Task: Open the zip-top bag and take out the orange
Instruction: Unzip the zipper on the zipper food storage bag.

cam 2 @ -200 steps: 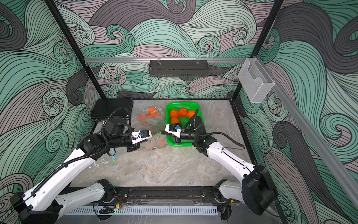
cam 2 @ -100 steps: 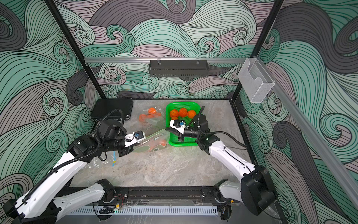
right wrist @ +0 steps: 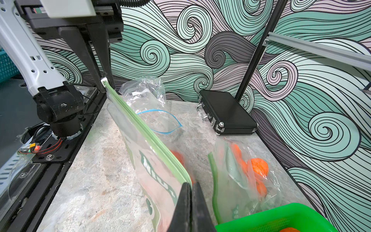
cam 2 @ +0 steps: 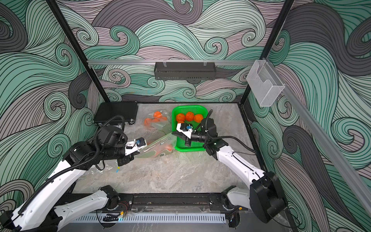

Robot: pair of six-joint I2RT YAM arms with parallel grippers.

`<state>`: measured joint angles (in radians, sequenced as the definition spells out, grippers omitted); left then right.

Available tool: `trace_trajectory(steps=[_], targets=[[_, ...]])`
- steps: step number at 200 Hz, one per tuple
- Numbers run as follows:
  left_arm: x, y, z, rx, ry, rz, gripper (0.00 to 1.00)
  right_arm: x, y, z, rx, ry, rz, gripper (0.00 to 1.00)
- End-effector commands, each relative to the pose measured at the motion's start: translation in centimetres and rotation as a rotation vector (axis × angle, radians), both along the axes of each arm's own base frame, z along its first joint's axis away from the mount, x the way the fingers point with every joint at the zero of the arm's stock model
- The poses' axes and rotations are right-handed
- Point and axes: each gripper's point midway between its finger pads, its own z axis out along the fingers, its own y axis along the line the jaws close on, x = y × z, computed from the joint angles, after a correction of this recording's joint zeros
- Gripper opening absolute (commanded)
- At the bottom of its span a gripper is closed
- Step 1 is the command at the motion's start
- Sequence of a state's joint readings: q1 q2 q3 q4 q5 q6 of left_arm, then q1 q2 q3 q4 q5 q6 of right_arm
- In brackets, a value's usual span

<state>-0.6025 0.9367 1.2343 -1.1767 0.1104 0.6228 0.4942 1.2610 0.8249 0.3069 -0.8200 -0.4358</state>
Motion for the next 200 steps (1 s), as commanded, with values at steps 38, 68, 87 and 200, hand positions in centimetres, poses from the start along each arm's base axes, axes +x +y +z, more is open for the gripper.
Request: trace_trajectory(steps=[38, 68, 87, 200], targets=[[-3.8, 4.3, -1.6, 0.133, 0.091, 0.058, 0.0, 3.4, -1.9, 0.6, 0.006, -0.032, -0.146, 0.0], [-4.1, 4.5, -1.8, 0.132, 0.089, 0.06, 0.0, 3.5, -1.9, 0.6, 0.007, -0.027, -0.146, 0.0], [-4.1, 4.5, -1.8, 0.128, 0.087, 0.059, 0.0, 3.4, -1.8, 0.6, 0.01, -0.024, -0.139, 0.0], [-1.6, -4.0, 8.6, -0.395, -0.079, -0.079, 0.88, -0.9, 0.4, 0.3, 0.025, -0.038, 0.043, 0.06]])
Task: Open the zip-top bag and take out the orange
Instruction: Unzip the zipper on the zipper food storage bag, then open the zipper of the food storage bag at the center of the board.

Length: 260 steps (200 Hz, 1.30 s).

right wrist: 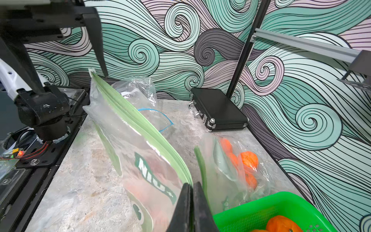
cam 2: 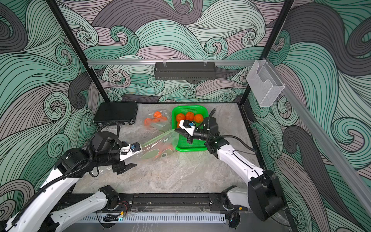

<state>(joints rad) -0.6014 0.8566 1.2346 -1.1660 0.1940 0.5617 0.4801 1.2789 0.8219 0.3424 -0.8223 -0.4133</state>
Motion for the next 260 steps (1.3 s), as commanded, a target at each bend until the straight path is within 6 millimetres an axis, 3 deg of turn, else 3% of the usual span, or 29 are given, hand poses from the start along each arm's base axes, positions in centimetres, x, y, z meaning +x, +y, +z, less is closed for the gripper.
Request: trace_trajectory(steps=[1, 23, 45, 62, 100, 149, 233, 241, 260], targets=[[0.1, -3.5, 6.7, -0.268, -0.072, -0.075, 0.88, -1.7, 0.6, 0.4, 0.012, -0.046, 0.058, 0.06], [1.0, -4.6, 7.4, -0.282, -0.04, -0.073, 0.86, -2.8, 0.8, 0.3, 0.012, -0.06, 0.093, 0.06], [3.3, -4.4, 5.0, -0.166, 0.024, -0.001, 0.67, -3.1, 0.8, 0.3, 0.008, -0.064, 0.099, 0.06], [4.2, -4.8, 3.4, -0.135, 0.06, 0.014, 0.58, -3.3, 0.9, 0.2, 0.004, -0.062, 0.106, 0.06], [4.9, -6.9, 2.6, -0.231, 0.09, -0.01, 0.54, -3.8, 1.1, 0.0, -0.003, -0.068, 0.12, 0.06], [6.3, -7.3, 0.4, -0.19, 0.13, 0.026, 0.36, -4.2, 1.3, -0.4, -0.015, -0.065, 0.131, 0.06], [4.9, -7.3, -2.9, -0.172, 0.242, 0.024, 0.34, -3.9, 1.3, -0.6, -0.023, -0.065, 0.119, 0.06], [5.0, -7.2, -3.4, -0.163, 0.252, 0.031, 0.3, -3.9, 1.3, -0.6, -0.024, -0.065, 0.119, 0.07], [5.2, -7.3, -3.9, -0.156, 0.271, 0.044, 0.0, -3.9, 1.2, -0.4, -0.019, -0.064, 0.115, 0.09]])
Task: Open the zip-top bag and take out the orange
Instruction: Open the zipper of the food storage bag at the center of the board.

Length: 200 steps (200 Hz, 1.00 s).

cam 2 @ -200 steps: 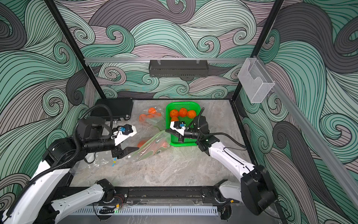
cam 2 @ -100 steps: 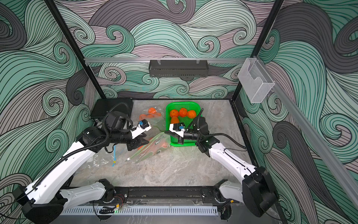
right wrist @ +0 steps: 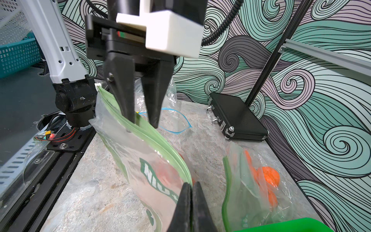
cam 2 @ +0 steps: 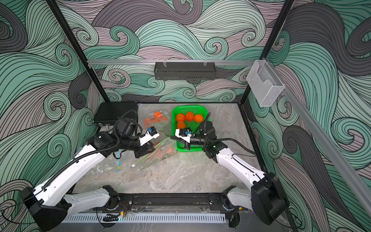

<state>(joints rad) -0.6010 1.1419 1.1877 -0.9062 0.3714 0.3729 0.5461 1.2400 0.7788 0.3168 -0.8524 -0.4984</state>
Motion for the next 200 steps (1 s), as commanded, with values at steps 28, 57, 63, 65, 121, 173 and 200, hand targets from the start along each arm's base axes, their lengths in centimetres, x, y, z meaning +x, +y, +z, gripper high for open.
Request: trace_trajectory(steps=[28, 57, 63, 65, 121, 173, 200], targets=[[4.3, 2.1, 2.2, 0.025, -0.085, 0.298, 0.0, 0.5, -0.3, 2.4, 0.073, 0.03, -0.068, 0.53], [6.3, 6.6, 5.7, 0.041, -0.193, 0.576, 0.0, 2.9, -2.1, 6.5, 0.235, 0.179, -0.281, 0.8], [6.2, 7.2, 6.4, 0.039, -0.184, 0.618, 0.0, 3.3, -2.7, 7.2, 0.272, 0.225, -0.325, 0.82], [6.0, 7.4, 6.4, 0.044, -0.176, 0.627, 0.0, 3.4, -2.8, 7.4, 0.284, 0.241, -0.338, 0.82], [5.3, 13.1, 11.1, 0.149, -0.196, 0.927, 0.0, 5.9, -8.2, 7.4, 0.49, 0.489, -0.639, 0.99], [6.4, 15.7, 14.0, 0.2, -0.294, 1.058, 0.0, 5.4, -7.6, 5.0, 0.381, 0.577, -0.64, 0.99], [5.9, 10.5, 10.1, 0.007, -0.109, 0.897, 0.0, 4.4, -7.6, 3.9, 0.328, 0.622, -0.63, 0.96]])
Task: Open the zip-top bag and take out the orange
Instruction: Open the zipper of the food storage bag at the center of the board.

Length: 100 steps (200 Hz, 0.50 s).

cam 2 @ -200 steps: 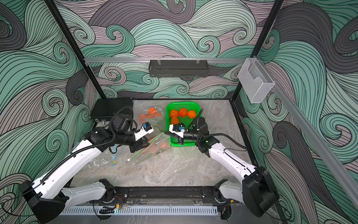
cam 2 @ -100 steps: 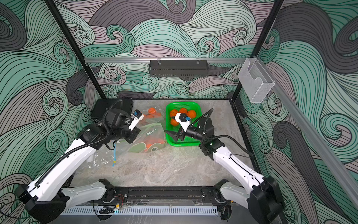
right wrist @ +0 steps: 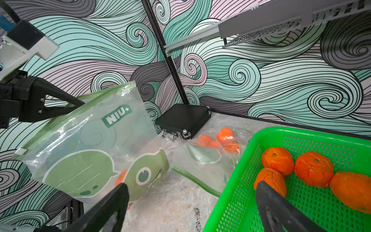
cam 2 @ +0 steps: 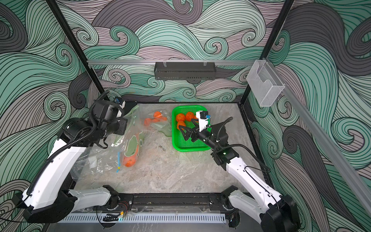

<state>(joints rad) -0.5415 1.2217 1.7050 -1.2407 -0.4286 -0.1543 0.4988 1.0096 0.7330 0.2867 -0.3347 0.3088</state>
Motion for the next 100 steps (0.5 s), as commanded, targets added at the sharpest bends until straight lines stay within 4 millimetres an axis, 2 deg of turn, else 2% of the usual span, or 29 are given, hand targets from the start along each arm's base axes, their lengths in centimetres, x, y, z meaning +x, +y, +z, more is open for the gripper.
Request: trace_trajectory(steps=[1, 27, 42, 54, 66, 80, 100], targets=[[-0.8, -3.4, -2.2, -0.195, 0.052, -0.097, 0.0, -0.9, -0.3, -0.7, -0.012, 0.064, 0.014, 0.96], [-1.9, -10.3, -8.8, -0.529, 0.208, -0.252, 0.0, -2.7, -0.4, -1.4, -0.016, 0.114, 0.055, 0.92], [-2.4, -13.1, -11.9, -0.659, 0.286, -0.295, 0.0, -4.0, -0.4, -1.9, -0.007, 0.137, 0.092, 0.89], [-2.7, -14.1, -14.2, -0.678, 0.333, -0.295, 0.0, -5.1, -0.4, -2.2, 0.004, 0.159, 0.126, 0.84], [-2.9, -14.3, -15.6, -0.667, 0.375, -0.281, 0.0, -6.2, -0.1, -2.7, 0.012, 0.188, 0.171, 0.8], [-3.2, -14.8, -16.3, -0.671, 0.426, -0.273, 0.0, -7.4, 0.5, -3.6, 0.014, 0.227, 0.219, 0.73], [-3.6, -16.4, -16.8, -0.724, 0.461, -0.305, 0.0, -8.9, 2.4, -5.3, -0.025, 0.275, 0.305, 0.62]])
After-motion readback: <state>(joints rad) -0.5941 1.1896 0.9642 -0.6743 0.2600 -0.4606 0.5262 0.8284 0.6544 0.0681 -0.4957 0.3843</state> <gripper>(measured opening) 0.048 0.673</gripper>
